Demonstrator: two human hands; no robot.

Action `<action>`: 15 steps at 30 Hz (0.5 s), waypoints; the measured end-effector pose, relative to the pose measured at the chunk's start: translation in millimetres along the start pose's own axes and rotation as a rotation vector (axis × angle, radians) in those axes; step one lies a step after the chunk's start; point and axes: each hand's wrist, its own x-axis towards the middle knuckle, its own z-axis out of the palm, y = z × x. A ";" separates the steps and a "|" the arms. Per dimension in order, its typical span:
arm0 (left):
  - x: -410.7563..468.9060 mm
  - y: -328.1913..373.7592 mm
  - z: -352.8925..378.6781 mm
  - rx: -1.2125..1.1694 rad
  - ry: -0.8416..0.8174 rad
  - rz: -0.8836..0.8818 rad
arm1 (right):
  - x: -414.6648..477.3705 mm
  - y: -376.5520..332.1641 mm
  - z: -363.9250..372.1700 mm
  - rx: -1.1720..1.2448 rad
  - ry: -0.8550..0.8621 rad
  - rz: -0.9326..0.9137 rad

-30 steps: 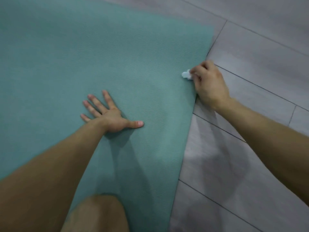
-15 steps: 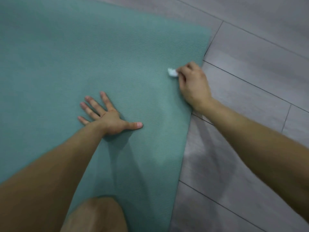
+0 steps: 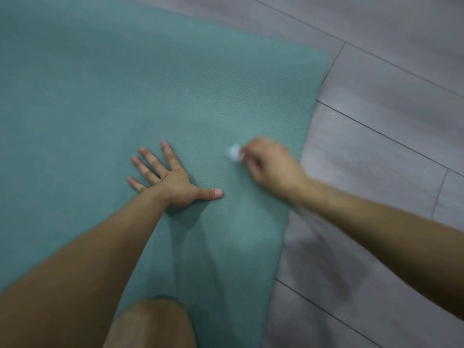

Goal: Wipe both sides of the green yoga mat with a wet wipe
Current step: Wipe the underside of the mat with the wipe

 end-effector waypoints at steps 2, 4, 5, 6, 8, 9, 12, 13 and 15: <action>0.8 1.7 0.7 0.007 0.013 -0.015 | -27.4 -35.9 17.4 0.060 -0.212 -0.319; 0.4 0.1 -1.0 0.001 0.008 0.000 | -6.0 -12.7 3.2 -0.057 -0.170 -0.412; 0.3 -3.6 -2.2 -0.010 0.004 0.024 | 15.1 11.0 -7.3 -0.136 -0.076 -0.339; -0.1 -8.6 -2.3 -0.037 0.006 0.051 | 36.7 36.8 -20.3 -0.216 0.036 -0.211; 0.2 -23.5 2.3 -0.125 0.115 0.112 | 63.2 71.9 -39.8 -0.260 0.213 0.118; 1.5 -34.9 6.6 -0.156 0.260 0.156 | 65.6 71.7 -36.8 -0.230 0.265 0.245; 8.8 -81.2 14.9 -0.150 0.788 0.237 | 31.9 -8.6 13.5 -0.022 0.120 0.074; 13.3 -97.0 16.7 -0.118 0.890 0.227 | 10.9 -43.2 32.3 0.082 -0.014 -0.160; 23.2 -119.9 21.3 -0.043 0.983 0.194 | -23.0 -85.2 54.8 0.116 -0.289 -0.592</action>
